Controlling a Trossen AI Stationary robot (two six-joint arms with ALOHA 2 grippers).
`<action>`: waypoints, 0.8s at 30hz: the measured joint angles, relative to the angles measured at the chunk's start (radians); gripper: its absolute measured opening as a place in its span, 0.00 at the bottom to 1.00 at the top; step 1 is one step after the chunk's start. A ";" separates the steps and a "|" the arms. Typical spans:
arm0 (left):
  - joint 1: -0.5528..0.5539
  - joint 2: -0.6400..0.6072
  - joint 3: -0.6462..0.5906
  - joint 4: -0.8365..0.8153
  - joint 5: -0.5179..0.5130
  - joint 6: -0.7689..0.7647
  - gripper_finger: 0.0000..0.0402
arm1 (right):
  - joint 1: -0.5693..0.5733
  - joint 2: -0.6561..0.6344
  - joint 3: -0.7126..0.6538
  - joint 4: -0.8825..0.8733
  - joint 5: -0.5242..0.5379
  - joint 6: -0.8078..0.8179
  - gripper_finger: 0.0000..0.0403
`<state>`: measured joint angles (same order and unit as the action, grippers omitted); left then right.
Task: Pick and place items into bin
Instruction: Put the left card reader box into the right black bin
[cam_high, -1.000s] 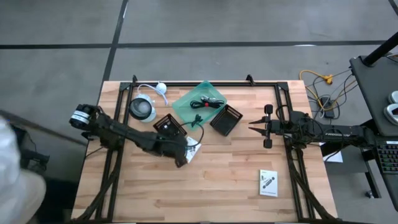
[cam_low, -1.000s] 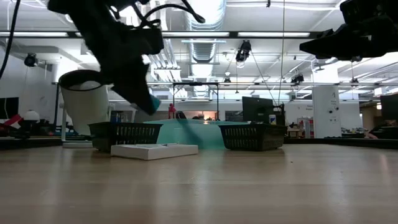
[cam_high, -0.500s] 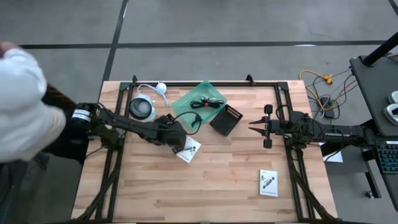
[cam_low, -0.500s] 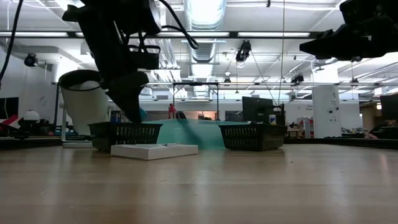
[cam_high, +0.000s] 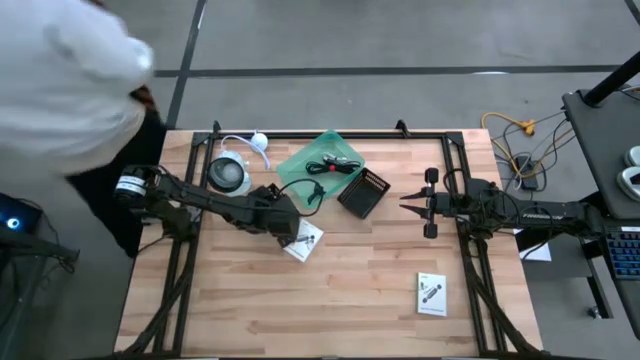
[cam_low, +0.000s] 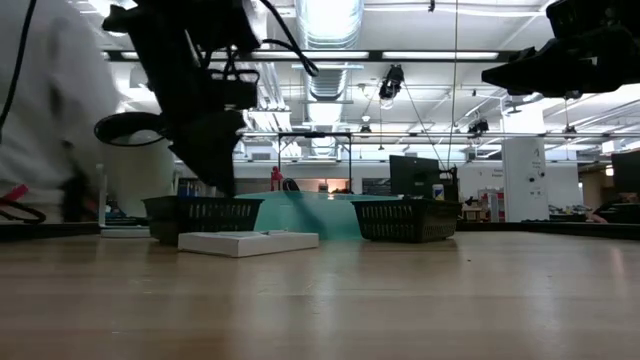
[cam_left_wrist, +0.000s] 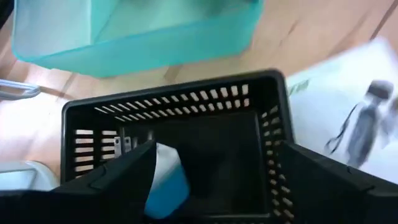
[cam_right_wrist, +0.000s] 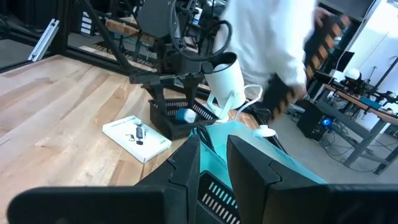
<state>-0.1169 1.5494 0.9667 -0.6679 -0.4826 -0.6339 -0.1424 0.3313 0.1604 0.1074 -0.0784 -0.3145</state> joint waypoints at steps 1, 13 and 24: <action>0.000 0.000 0.009 0.008 0.003 -0.029 0.80 | 0.000 0.000 0.000 0.000 0.000 0.000 0.17; -0.003 0.000 0.199 0.133 0.037 -0.064 0.81 | 0.000 0.000 0.000 0.000 0.000 0.000 0.17; -0.039 0.156 0.198 0.268 0.210 -0.092 0.81 | 0.000 -0.002 0.000 -0.002 0.000 0.000 0.17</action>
<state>-0.1556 1.7057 1.1649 -0.3996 -0.2727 -0.7257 -0.1423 0.3294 0.1604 0.1056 -0.0787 -0.3145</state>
